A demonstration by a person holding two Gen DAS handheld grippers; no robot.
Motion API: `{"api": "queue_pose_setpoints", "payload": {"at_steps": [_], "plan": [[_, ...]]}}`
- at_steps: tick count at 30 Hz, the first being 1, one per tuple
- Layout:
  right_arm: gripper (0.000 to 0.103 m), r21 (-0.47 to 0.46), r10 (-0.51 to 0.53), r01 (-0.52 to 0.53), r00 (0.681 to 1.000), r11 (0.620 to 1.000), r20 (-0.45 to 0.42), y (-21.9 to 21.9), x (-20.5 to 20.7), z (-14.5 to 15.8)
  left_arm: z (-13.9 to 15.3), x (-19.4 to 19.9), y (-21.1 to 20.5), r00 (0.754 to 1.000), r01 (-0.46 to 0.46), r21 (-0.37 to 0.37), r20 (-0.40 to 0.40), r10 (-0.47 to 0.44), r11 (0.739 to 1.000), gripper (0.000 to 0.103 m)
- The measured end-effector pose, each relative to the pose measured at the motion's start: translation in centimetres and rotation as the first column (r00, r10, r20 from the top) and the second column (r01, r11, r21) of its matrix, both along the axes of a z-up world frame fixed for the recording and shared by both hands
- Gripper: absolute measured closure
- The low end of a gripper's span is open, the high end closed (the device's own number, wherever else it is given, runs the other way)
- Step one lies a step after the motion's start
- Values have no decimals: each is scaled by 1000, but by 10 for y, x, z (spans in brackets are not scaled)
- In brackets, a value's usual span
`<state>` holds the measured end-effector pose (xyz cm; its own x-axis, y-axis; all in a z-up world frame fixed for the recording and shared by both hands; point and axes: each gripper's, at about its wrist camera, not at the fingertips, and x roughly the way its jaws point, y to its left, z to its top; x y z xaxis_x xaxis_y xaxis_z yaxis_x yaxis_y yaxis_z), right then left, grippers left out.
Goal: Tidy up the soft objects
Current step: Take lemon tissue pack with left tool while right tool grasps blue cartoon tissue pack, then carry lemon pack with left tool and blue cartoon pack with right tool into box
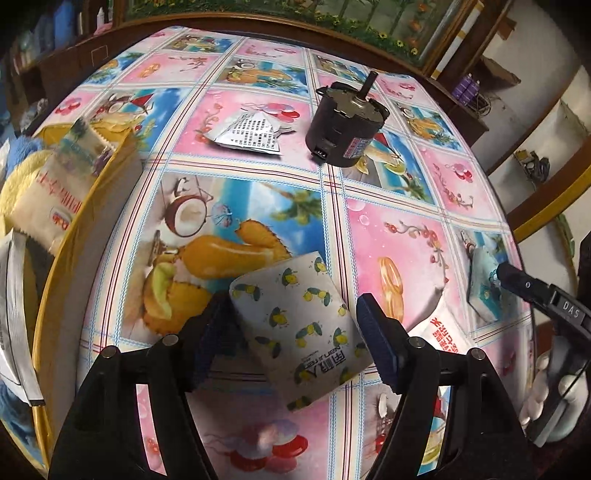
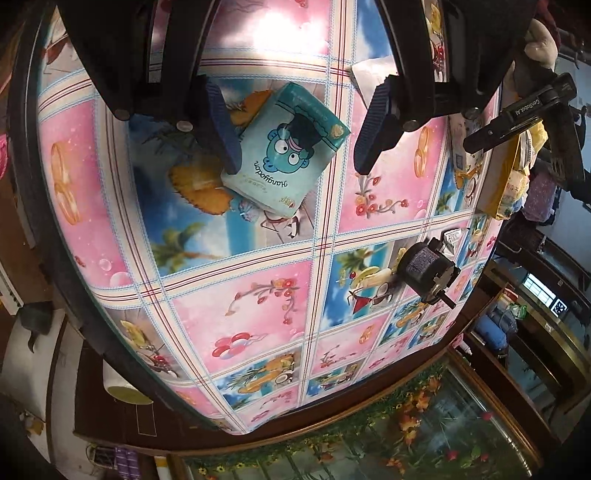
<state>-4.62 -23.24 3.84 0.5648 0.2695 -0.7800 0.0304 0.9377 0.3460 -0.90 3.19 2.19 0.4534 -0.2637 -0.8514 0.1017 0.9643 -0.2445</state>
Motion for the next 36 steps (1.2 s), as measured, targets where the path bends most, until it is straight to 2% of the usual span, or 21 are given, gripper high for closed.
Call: {"api": "queue_pose_setpoints", "payload": {"at_steps": [3, 7, 10, 12, 13, 14, 15, 16, 19, 21, 26, 32, 36], "plan": [[30, -25, -23, 23, 1000, 999, 6, 8, 1, -3, -3, -3, -13, 999, 30, 81, 23, -32, 996, 24], [29, -103, -46, 47, 999, 994, 11, 19, 2, -4, -9, -6, -29, 995, 67, 221, 59, -82, 973, 22], [29, -175, -84, 84, 996, 981, 7, 20, 3, -7, -12, -8, -27, 991, 77, 220, 90, -99, 972, 18], [29, -172, -102, 99, 995, 980, -11, 17, 4, -12, -12, -9, -23, 988, 88, 209, 110, -113, 974, 18], [29, -172, -104, 102, 995, 980, -3, 16, 3, -13, -13, -10, -21, 985, 93, 205, 121, -120, 974, 20], [29, -175, -102, 101, 995, 979, 0, 18, 2, -13, -12, -11, -19, 983, 97, 201, 134, -126, 975, 30], [29, -170, -93, 92, 996, 981, 2, 19, 2, -13, -10, -12, -17, 981, 104, 190, 144, -133, 976, 38], [29, -167, -86, 85, 996, 982, 2, 21, 2, -13, -8, -13, -13, 979, 117, 162, 148, -141, 980, 50], [32, -204, -58, 58, 998, 977, 7, 32, 3, -13, -5, -12, -4, 982, 125, 84, 133, -135, 989, 50], [52, -225, -30, 33, 999, 974, 18, 40, 4, -13, -4, -13, 3, 984, 115, 44, 129, -120, 992, 50], [62, -178, -4, 9, 1000, 984, 30, 43, 0, -11, 2, -21, 21, 989, 81, -38, 130, -75, 996, 50], [64, -141, 14, 1, 994, 990, 108, 50, -16, 16, 26, -44, 48, 982, 50, -124, 185, -27, 991, 50], [64, -118, 69, -49, 984, 992, 164, 68, -24, 38, 47, -63, 77, 973, 12, -171, 228, 28, 985, 50]]}}
